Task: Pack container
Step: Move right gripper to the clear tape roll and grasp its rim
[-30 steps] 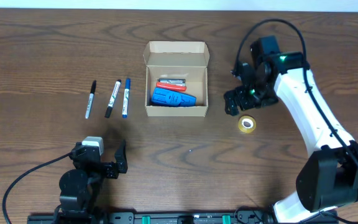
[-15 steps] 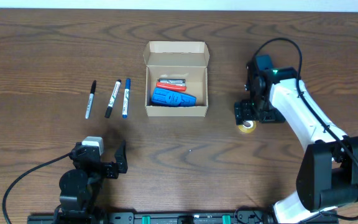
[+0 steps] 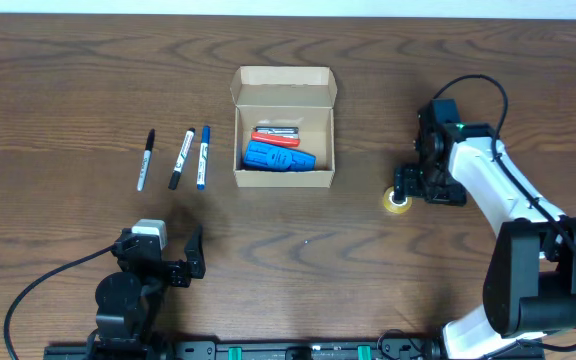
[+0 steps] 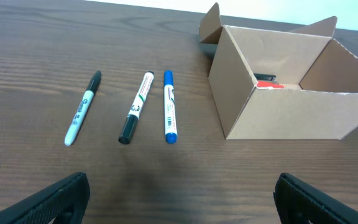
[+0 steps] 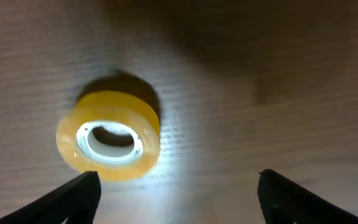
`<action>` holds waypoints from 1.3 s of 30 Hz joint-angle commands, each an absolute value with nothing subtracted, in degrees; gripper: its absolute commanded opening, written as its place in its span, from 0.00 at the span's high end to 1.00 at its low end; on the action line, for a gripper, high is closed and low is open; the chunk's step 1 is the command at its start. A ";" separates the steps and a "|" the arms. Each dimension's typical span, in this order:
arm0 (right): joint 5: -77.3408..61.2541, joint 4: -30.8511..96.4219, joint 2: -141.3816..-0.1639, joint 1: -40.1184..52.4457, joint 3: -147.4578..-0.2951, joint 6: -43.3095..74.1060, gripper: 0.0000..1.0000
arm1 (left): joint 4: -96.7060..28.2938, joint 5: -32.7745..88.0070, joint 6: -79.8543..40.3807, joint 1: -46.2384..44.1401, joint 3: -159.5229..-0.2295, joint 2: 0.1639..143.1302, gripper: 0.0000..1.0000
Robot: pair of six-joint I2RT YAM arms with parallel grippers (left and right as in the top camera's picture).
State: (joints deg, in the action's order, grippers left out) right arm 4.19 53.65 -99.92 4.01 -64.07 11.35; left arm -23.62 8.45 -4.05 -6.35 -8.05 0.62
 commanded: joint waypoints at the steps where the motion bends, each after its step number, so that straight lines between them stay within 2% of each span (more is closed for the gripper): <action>1: 3.18 51.96 -99.70 3.77 -61.91 10.61 0.19 | -23.70 8.60 -3.81 -5.91 -6.92 0.25 0.04; 15: 3.20 42.87 -99.70 3.70 -55.81 9.72 0.22 | -23.70 8.60 -3.81 -5.91 -6.92 0.25 0.05; 22: 3.20 39.97 -99.70 3.66 -53.89 9.56 0.29 | -23.70 8.60 -3.81 -5.91 -6.92 0.25 0.05; 36: 3.18 39.11 -99.74 3.66 -53.60 9.58 0.68 | -23.70 8.60 -3.81 -5.91 -6.92 0.25 0.05; 39: 3.18 38.96 -99.74 3.66 -53.60 9.58 0.74 | -23.70 8.60 -3.81 -5.91 -6.92 0.25 0.05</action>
State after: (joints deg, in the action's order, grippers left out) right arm 2.42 39.20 -99.66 3.99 -54.28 9.80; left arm -23.62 8.45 -4.05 -6.35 -8.08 0.62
